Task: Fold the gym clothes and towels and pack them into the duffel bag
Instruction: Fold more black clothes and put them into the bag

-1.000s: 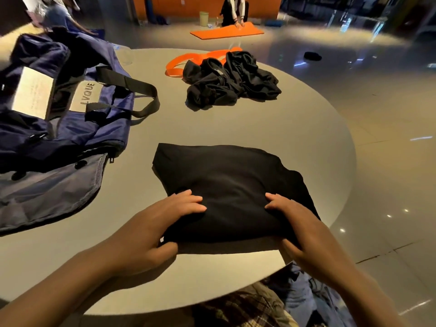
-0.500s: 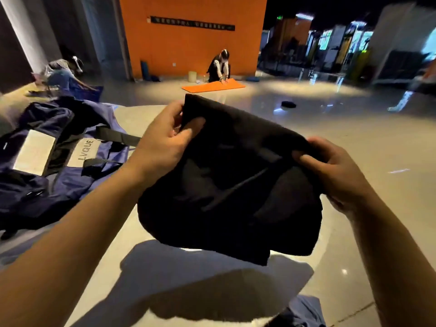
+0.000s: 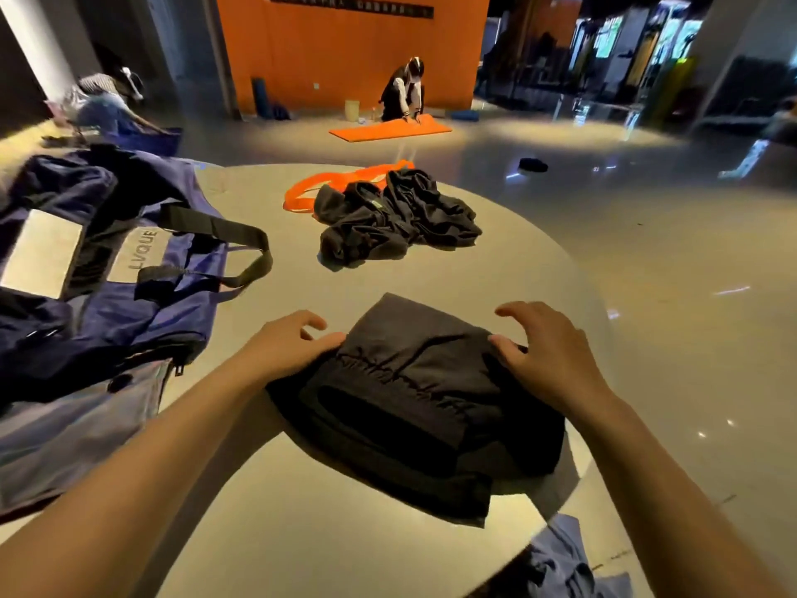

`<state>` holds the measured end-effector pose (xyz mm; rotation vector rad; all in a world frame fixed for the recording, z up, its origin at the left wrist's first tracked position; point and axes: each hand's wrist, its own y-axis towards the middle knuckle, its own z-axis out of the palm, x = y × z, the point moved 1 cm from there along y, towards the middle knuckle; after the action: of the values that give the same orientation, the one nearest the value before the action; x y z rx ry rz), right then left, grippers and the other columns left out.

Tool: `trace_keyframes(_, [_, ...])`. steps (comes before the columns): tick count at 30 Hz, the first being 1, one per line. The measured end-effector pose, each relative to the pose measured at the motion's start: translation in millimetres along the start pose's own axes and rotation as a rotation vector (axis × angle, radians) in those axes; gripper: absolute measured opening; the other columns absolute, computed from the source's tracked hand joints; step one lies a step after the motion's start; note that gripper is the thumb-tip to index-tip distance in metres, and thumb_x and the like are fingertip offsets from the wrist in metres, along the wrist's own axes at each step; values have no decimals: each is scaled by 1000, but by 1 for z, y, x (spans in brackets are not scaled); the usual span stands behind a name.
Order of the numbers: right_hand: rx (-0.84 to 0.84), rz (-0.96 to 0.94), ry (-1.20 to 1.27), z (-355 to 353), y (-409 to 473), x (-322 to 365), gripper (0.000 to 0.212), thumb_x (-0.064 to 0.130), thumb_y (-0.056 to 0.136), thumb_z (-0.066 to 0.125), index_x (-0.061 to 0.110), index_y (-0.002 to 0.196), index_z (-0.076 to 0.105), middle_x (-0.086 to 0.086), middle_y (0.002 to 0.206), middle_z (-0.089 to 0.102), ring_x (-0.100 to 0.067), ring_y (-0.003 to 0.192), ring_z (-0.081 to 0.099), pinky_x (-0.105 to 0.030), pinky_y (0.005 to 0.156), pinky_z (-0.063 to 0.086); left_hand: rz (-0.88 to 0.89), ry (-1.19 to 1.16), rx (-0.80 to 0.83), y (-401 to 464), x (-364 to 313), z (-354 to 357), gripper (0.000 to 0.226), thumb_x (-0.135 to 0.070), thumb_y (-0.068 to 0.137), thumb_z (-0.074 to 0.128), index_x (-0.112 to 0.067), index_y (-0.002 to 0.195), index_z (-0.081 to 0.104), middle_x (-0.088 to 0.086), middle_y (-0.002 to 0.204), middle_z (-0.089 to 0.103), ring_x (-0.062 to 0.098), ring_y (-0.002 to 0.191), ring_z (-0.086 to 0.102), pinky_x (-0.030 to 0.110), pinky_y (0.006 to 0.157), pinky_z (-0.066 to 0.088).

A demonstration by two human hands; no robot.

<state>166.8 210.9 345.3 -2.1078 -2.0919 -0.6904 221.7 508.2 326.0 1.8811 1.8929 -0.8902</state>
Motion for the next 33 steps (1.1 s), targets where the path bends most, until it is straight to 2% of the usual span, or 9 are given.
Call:
trace_keyframes(5, [248, -188, -20, 14, -35, 57, 57, 63, 89, 43, 37, 140, 35, 8, 142, 42, -16, 129, 40, -44, 108, 33, -7, 123, 169, -8, 10, -18, 41, -44, 84, 66, -13, 110, 64, 5, 108, 64, 24, 102, 59, 33, 89, 47])
trace_keyframes(10, [265, 16, 9, 61, -36, 71, 69, 64, 91, 36, 37, 149, 11, 3, 153, 26, -18, 143, 19, -53, 118, 6, 174, 189, -235, -6, -13, -19, 18, -31, 92, 60, -14, 99, 61, 11, 104, 64, 29, 95, 56, 34, 75, 40])
trace_keyframes(13, [182, 63, 247, 64, -28, 82, 74, 55, 90, 50, 33, 149, 12, 4, 148, 34, -17, 139, 29, -55, 117, 10, 410, 381, -522, -17, -56, -19, 16, -24, 94, 56, -15, 106, 61, 9, 106, 59, 34, 89, 58, 34, 66, 34])
trace_keyframes(16, [90, 145, 721, 45, -31, 78, 62, 33, 93, 58, 41, 143, 23, 13, 130, 45, -7, 120, 46, -38, 109, 35, 767, 547, -756, -43, -89, -6, 11, -16, 94, 54, -10, 95, 63, 9, 94, 60, 31, 58, 57, 27, 49, 27])
trace_keyframes(18, [-16, 228, 972, 30, -39, 62, 46, 23, 97, 52, 45, 132, 32, 13, 115, 53, -5, 106, 54, -34, 100, 46, 969, 601, -801, -64, -96, 16, 21, -14, 95, 45, -10, 88, 64, 7, 85, 63, 26, 53, 55, 25, 45, 25])
trace_keyframes(21, [-112, 377, 1155, 13, -54, 29, 30, 24, 101, 44, 42, 124, 40, 5, 115, 57, -17, 110, 58, -40, 95, 49, 1225, 594, -784, -85, -90, 60, 25, -9, 97, 47, -12, 85, 69, 7, 82, 69, 22, 61, 63, 26, 47, 47])
trace_keyframes(25, [-312, 371, 865, -6, -62, -7, 35, 26, 98, 49, 33, 132, 42, 4, 128, 51, -12, 112, 52, -31, 91, 47, 1325, 632, -688, -96, -68, 98, 29, -11, 97, 49, -16, 83, 73, 5, 90, 73, 25, 81, 71, 32, 67, 59])
trace_keyframes(29, [-344, 90, 501, -10, -54, 2, 35, 36, 89, 51, 31, 124, 53, 15, 126, 51, -3, 117, 45, -19, 95, 37, 1359, 690, -629, -100, -59, 102, 32, -12, 99, 46, -14, 86, 76, 7, 95, 74, 28, 90, 71, 36, 74, 59])
trace_keyframes(33, [-128, -132, 376, 6, -28, 31, 44, 45, 90, 44, 29, 130, 54, 7, 136, 51, -9, 129, 41, -40, 110, 32, 1329, 718, -492, -110, -57, 98, 29, -19, 99, 48, -15, 91, 75, 7, 99, 73, 29, 96, 70, 38, 80, 58])
